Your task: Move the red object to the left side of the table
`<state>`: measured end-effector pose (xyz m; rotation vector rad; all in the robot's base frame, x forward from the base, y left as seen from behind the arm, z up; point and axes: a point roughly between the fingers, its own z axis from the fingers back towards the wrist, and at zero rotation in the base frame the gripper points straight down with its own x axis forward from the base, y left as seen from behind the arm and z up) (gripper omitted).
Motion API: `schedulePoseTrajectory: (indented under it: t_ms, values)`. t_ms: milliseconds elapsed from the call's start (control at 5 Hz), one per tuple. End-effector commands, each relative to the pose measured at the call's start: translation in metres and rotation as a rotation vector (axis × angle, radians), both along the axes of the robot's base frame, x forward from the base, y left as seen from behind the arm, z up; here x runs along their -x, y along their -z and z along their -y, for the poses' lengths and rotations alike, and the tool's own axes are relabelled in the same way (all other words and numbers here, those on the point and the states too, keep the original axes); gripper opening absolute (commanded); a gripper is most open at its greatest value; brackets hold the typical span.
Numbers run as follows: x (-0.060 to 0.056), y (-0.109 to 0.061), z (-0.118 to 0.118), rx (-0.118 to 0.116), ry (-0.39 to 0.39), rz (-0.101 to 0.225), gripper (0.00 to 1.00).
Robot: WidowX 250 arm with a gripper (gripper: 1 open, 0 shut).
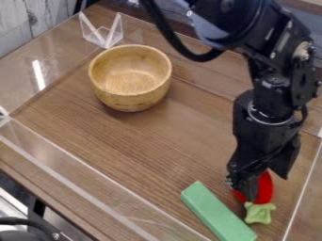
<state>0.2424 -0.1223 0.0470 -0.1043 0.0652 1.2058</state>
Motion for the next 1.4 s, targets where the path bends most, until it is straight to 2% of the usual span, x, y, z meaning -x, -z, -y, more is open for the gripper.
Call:
schedulePoseTrajectory:
  t_ms: [0, 1200]
  values:
    - [-0.012, -0.006, 0.000, 0.016, -0.011, 0.038, 1.00]
    - [-0.014, 0.016, -0.012, 0.015, -0.047, 0.012, 1.00]
